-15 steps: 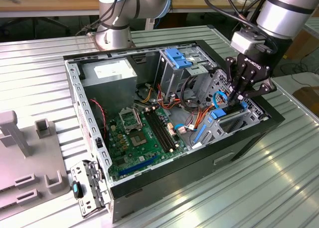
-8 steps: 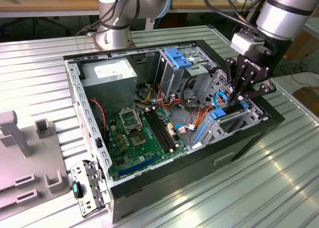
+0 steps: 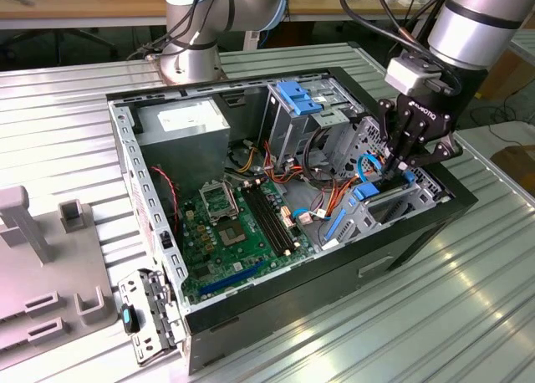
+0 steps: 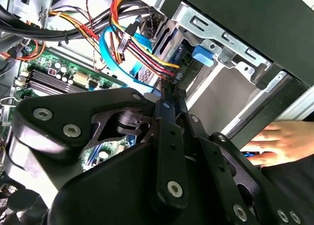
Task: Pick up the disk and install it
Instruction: 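Insert the second disk wire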
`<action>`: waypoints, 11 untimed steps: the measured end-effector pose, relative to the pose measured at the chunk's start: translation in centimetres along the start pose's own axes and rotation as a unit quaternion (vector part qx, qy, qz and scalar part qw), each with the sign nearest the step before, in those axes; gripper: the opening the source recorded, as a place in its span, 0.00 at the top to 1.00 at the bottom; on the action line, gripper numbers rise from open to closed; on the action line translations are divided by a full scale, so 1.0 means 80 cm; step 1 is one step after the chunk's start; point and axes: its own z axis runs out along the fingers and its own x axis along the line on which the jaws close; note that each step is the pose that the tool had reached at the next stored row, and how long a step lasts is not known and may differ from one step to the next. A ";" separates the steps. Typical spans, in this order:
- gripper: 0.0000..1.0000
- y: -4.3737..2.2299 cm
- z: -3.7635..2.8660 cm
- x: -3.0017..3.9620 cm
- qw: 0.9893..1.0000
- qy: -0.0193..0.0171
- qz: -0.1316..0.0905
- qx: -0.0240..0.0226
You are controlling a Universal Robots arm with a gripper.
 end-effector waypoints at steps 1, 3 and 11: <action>0.84 0.0000 0.0001 0.0000 1.000 0.000 0.000 0.000; 0.84 0.0000 -0.0002 0.0001 1.000 -0.001 0.000 0.000; 0.84 0.0002 -0.0050 0.0006 1.000 -0.001 0.001 0.005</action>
